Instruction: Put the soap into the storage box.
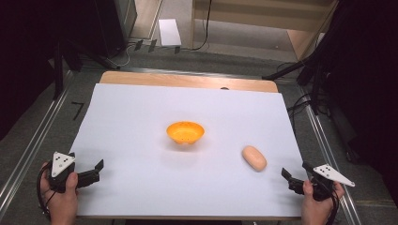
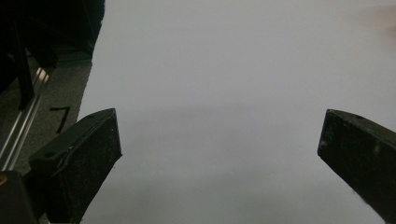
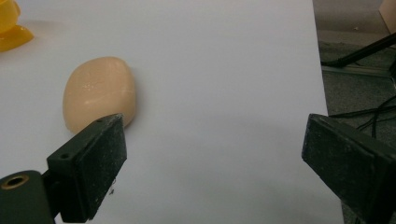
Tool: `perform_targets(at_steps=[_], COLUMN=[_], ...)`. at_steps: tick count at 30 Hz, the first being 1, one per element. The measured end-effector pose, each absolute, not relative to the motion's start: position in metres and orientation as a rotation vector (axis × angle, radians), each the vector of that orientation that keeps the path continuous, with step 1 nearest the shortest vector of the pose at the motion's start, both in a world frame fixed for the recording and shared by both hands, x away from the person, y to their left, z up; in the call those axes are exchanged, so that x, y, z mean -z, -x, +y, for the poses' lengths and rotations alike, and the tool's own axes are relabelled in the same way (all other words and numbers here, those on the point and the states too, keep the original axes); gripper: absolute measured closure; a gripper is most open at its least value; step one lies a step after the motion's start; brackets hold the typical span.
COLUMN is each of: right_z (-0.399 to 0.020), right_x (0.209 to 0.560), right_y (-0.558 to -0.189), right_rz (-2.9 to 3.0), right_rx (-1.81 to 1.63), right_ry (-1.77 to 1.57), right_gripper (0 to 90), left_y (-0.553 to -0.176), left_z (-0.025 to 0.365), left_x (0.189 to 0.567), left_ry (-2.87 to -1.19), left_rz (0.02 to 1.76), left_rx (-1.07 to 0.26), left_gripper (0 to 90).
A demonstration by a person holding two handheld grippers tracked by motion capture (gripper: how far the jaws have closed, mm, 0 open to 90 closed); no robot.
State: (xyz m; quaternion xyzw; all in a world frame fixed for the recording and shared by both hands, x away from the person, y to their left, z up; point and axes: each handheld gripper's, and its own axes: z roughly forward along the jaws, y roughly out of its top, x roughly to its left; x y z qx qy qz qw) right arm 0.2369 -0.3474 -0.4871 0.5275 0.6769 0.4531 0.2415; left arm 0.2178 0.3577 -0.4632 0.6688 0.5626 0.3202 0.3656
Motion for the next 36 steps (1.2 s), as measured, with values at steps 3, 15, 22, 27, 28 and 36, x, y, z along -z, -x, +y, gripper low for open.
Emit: perform_targets(at_steps=[3, 15, 22, 27, 28, 36], right_z=[-0.347, -0.338, -0.327, -0.313, -0.313, -0.289], right_x=[0.487, 0.483, 0.472, 0.464, 0.464, 0.452], right_y=[-0.237, -0.244, -0.251, -0.258, -0.258, -0.270], right_rz=[1.851, 1.973, 2.086, 2.203, 2.203, 2.303], right_rx=[-1.241, -1.064, -0.975, -0.951, -0.951, -0.821], right_ry=[-1.441, -1.477, -1.476, -1.471, -1.471, -1.474], right_gripper=[4.2, 0.3, 0.0, 0.0, 0.0, 0.0], left_y=[-0.218, -0.218, -0.219, -0.219, -0.219, -0.219], left_z=[0.358, 0.357, 0.357, 0.357, 0.357, 0.357], left_x=[0.463, 0.463, 0.463, 0.463, 0.463, 0.463], left_ry=[-1.721, -1.724, -1.731, -1.732, -1.732, -1.736], left_rz=[1.447, 1.450, 1.452, 1.453, 1.456, 1.452], left_rx=[-0.823, -0.822, -0.823, -0.824, -0.824, -0.824], left_gripper=[0.0, 0.0, 0.0, 0.0, 0.0, 0.0])
